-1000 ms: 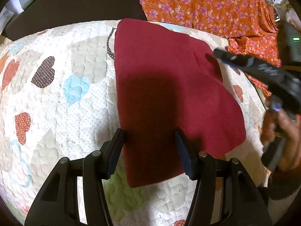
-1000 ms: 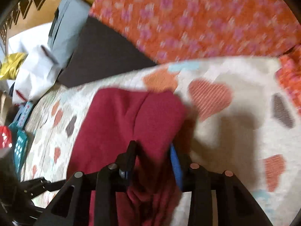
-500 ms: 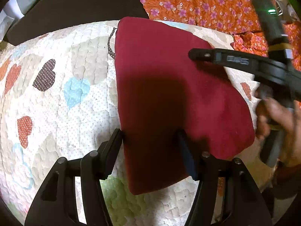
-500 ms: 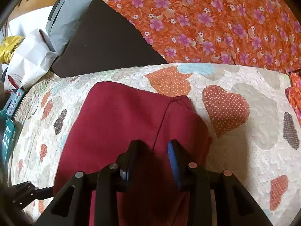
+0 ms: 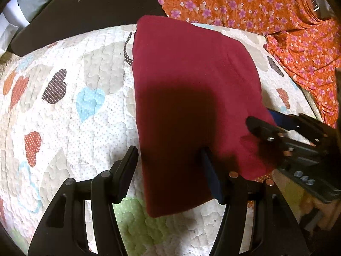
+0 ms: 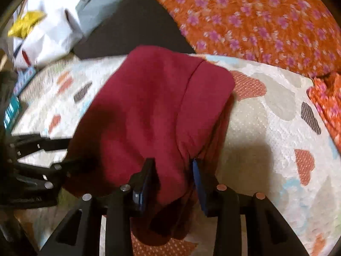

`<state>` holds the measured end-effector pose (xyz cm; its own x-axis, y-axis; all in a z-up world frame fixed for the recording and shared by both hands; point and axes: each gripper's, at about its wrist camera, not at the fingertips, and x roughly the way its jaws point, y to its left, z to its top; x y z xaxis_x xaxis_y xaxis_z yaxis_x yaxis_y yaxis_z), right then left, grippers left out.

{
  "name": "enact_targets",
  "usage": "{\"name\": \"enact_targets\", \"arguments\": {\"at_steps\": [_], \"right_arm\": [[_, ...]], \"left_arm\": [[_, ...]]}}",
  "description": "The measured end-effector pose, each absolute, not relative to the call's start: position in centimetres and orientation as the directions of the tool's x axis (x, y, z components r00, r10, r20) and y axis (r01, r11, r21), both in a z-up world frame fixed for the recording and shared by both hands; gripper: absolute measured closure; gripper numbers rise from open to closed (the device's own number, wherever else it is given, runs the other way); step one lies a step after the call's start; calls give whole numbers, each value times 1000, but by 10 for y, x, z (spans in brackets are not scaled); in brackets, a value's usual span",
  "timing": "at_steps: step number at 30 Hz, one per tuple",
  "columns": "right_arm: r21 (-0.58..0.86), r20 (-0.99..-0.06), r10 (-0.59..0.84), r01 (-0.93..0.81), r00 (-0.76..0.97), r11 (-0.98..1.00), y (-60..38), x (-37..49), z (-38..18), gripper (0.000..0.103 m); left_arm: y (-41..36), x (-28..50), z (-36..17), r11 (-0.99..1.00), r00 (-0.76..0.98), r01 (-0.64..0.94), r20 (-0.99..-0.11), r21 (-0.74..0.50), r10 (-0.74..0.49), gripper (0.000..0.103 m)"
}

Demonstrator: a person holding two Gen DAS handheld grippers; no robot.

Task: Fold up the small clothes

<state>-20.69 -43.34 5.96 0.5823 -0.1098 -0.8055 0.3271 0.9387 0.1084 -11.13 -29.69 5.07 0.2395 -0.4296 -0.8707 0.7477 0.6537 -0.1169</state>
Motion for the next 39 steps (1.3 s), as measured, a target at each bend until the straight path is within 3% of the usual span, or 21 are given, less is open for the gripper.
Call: {"name": "enact_targets", "arguments": {"at_steps": [8, 12, 17, 27, 30, 31, 33, 39], "right_arm": [[149, -797, -123, 391, 591, 908, -420, -234, 89, 65], [184, -803, -118, 431, 584, 883, -414, -243, 95, 64], [118, -802, -185, 455, 568, 883, -411, -241, 105, 59], [158, -801, -205, 529, 563, 834, -461, -191, 86, 58], [152, -813, -209, 546, 543, 824, -488, -169, 71, 58], [127, -813, -235, 556, 533, 822, -494, -166, 67, 57], [138, -820, -229, 569, 525, 810, -506, -163, 59, 45], [154, -789, -235, 553, 567, 819, -483, -195, 86, 44]], "left_arm": [[-284, -117, 68, 675, 356, 737, -833, -28, -423, 42], [-281, -114, 74, 693, 364, 719, -823, -51, -437, 42], [-283, -113, 76, 706, 360, 705, -824, -67, -438, 42], [-293, -110, 59, 689, 292, 719, -858, -95, -423, 42], [-296, -111, 56, 677, 302, 732, -858, -71, -416, 36], [-297, -111, 55, 675, 300, 734, -857, -73, -419, 36], [-299, -108, 53, 677, 289, 732, -861, -83, -418, 36], [-299, -109, 54, 676, 305, 734, -856, -68, -417, 36]]}}
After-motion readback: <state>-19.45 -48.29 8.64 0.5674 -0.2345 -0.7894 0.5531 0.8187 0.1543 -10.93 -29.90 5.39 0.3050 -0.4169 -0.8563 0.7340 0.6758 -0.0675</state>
